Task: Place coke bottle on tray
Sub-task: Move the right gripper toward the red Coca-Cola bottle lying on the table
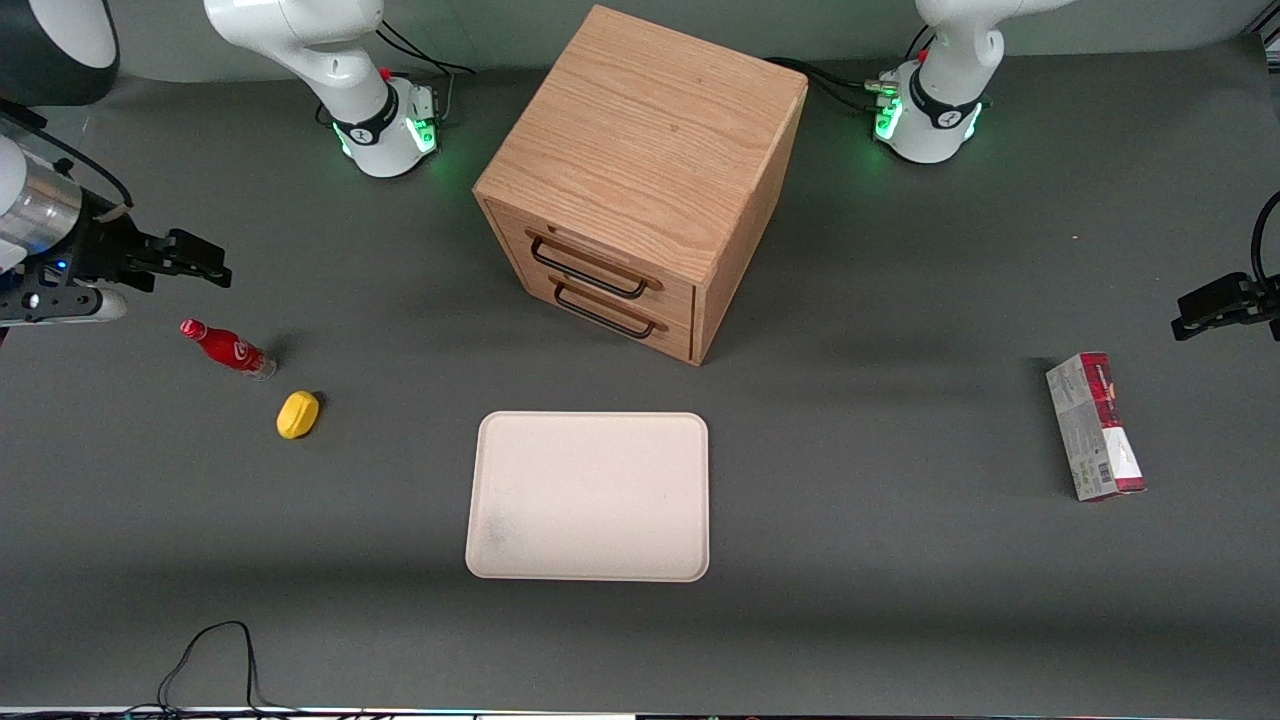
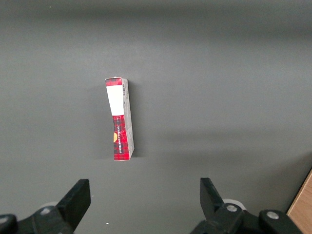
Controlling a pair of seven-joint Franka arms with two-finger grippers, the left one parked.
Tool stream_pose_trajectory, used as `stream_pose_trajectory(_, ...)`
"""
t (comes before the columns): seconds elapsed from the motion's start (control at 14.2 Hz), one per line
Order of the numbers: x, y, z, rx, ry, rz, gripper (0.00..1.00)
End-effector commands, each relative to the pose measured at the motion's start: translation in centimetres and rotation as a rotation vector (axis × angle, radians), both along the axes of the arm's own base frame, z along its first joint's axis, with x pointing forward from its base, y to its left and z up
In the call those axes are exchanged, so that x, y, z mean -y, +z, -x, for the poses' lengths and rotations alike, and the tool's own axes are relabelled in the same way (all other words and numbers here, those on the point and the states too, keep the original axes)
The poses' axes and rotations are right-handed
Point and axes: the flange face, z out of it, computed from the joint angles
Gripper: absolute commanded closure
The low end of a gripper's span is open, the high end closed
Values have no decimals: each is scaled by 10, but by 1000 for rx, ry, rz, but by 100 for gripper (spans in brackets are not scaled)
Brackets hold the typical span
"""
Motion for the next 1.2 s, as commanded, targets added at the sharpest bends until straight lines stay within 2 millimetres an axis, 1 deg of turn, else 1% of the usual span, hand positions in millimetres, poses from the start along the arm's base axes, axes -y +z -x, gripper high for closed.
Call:
stream_pose_trajectory(0.0, -6, 7, -2, -20, 29, -10, 0)
stream_pose_trajectory(0.42, -12, 9, -4, -17, 36, -6, 0)
stream_pose_trajectory(0.77, -10, 14, -5, -8, 23, -8, 0)
stream_pose_trajectory(0.85, -6, 17, -6, -13, 19, -8, 0)
stream_pose_trajectory(0.99, 3, 14, -11, -42, 3, -5, 0)
stream_pose_trajectory(1.06, 17, 9, -13, -54, -19, -6, 0)
stream_pose_trajectory(1.13, 33, 9, -12, -55, -34, -7, 0)
